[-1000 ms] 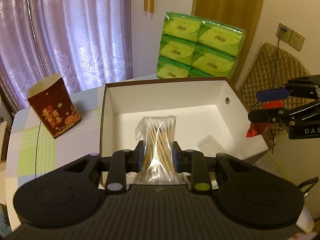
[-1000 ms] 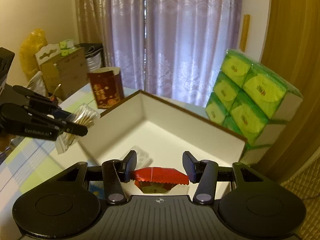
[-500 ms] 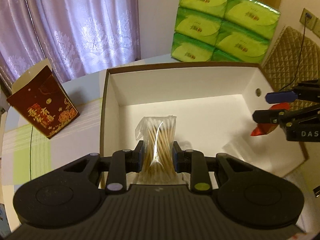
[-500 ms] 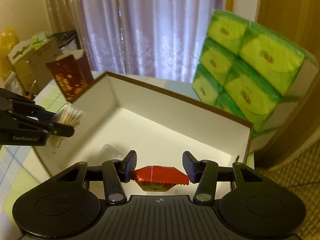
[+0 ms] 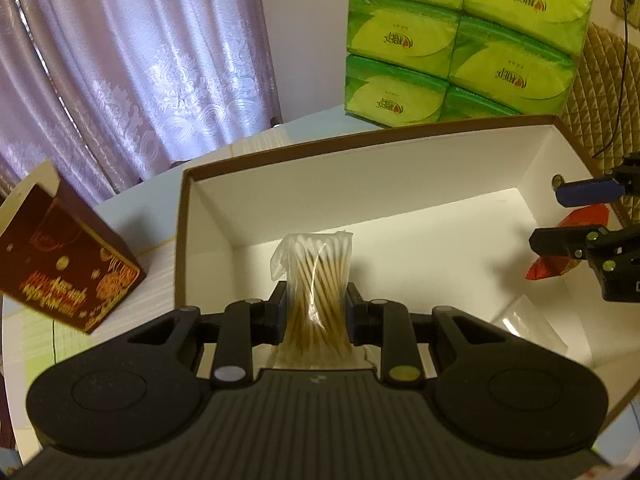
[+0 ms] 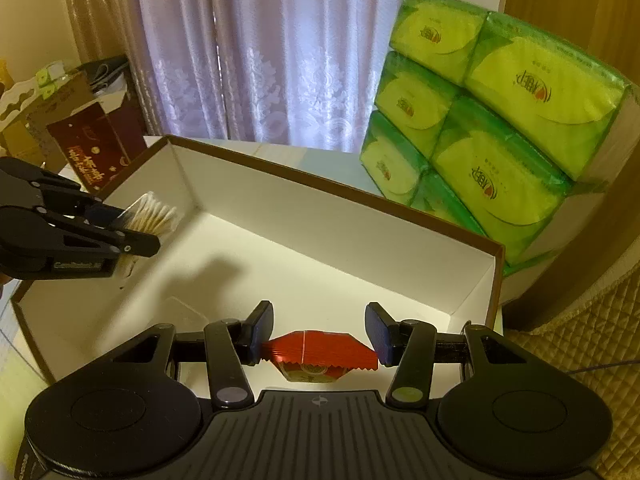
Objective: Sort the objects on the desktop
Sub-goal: 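Carry the swab bag and red packet with both tools into the cardboard box, then open both tools to drop the swab bag and red packet in the box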
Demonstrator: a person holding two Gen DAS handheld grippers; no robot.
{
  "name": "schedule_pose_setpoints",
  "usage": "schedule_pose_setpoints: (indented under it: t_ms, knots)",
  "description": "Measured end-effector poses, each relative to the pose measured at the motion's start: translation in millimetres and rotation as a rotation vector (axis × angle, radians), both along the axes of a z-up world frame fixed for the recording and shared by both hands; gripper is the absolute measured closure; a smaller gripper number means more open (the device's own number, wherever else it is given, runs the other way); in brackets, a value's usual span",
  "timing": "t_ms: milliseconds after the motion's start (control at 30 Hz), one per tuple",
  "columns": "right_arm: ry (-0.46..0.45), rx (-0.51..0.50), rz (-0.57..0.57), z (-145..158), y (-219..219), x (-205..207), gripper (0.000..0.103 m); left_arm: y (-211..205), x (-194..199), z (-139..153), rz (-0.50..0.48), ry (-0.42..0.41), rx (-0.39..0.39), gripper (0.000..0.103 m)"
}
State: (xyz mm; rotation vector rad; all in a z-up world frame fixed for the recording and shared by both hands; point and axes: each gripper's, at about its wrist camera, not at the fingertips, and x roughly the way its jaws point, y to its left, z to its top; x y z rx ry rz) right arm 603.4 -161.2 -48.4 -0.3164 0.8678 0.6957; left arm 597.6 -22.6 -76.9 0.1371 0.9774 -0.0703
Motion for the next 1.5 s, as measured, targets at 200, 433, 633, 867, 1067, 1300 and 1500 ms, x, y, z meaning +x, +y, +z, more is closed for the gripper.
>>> schedule_pose_setpoints:
  t_ms: [200,433,633,867,1067,1300,1500]
  knots:
    - [0.004,0.002,-0.013,-2.5,1.7,10.6,0.055,-8.2,20.8,-14.9,-0.026,0.023,0.039,0.079]
    - [0.017,0.011,-0.032,-7.1,3.2,19.9,0.055,-11.5,32.1,-20.4,-0.039,0.023,0.038,0.063]
    - [0.028,0.032,-0.046,-11.0,2.9,25.5,0.055,-5.9,31.1,-17.8,-0.03,0.018,0.021,0.058]
    - [0.008,0.1,-0.095,-11.3,-1.0,30.0,0.037,-0.5,23.8,-16.4,-0.019,0.017,0.026,0.057]
    - [-0.035,0.13,-0.081,0.2,-9.3,24.6,0.014,6.8,15.5,-7.9,-0.003,-0.002,0.009,0.05]
    - [-0.019,0.116,-0.04,7.3,-26.7,8.4,0.006,16.6,-7.4,7.7,0.0,-0.035,-0.018,0.03]
    - [-0.027,0.114,-0.019,17.0,-41.7,-18.2,0.002,23.4,-34.3,27.5,0.019,-0.069,-0.055,0.018]
